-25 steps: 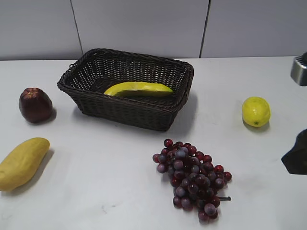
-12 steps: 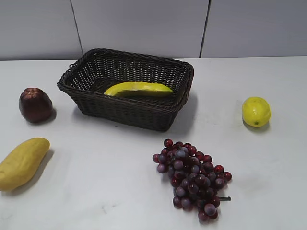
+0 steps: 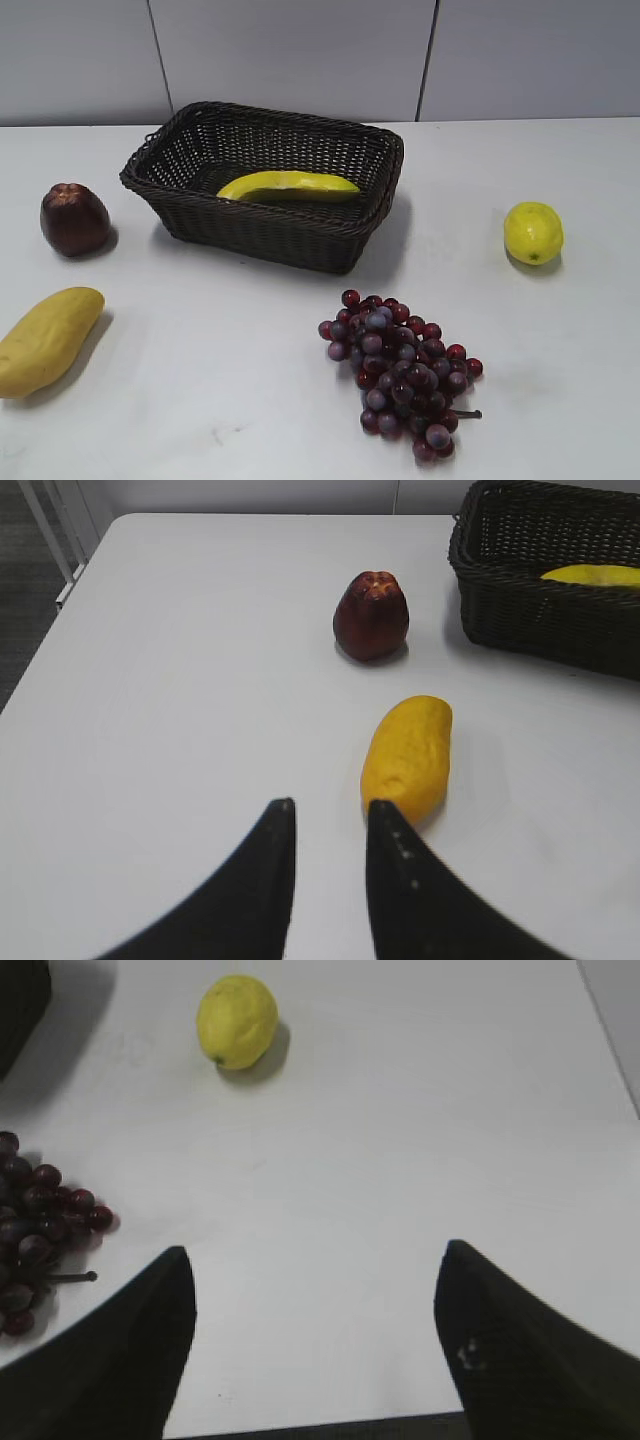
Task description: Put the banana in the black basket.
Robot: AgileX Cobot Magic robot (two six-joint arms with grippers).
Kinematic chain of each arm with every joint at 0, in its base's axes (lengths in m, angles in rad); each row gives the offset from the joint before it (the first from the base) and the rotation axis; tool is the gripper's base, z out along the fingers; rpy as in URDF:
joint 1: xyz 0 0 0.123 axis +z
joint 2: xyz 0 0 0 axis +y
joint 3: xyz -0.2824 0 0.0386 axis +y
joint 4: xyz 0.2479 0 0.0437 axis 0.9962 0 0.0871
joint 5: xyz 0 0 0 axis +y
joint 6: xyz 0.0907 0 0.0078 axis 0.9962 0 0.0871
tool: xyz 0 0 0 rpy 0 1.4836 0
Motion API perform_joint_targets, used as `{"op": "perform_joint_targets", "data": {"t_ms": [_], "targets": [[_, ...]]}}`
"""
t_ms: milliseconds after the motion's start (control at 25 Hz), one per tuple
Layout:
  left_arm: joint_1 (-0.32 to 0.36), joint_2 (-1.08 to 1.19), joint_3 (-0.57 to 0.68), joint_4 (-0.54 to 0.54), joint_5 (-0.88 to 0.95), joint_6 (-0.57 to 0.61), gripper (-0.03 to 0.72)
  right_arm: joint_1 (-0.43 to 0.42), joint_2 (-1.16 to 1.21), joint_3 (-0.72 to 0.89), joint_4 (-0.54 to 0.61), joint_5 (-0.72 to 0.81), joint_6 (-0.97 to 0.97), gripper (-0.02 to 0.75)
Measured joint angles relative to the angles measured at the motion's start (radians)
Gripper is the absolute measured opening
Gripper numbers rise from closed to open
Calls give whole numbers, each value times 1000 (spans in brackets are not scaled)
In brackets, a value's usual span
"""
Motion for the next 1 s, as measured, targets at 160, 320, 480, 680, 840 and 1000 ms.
{"op": "perform_joint_targets", "data": {"t_ms": [160,320,480,680,840,1000], "targets": [[0,0,0,0,0,0,239,-7,-88,1,0,80,-8,590],[0,0,0,0,0,0,239,-7,-165,8,-15,108,-21,590],[0,0,0,0,0,0,239,-7,-227,57,-17,95,-43,590],[0,0,0,0,0,0,239,-8,-282,74,-16,64,-62,590],[0,0,0,0,0,0,239,-36,-309,75,-16,59,-63,590],[0,0,0,0,0,0,239,-53,-310,75,-16,59,-63,590]]}}
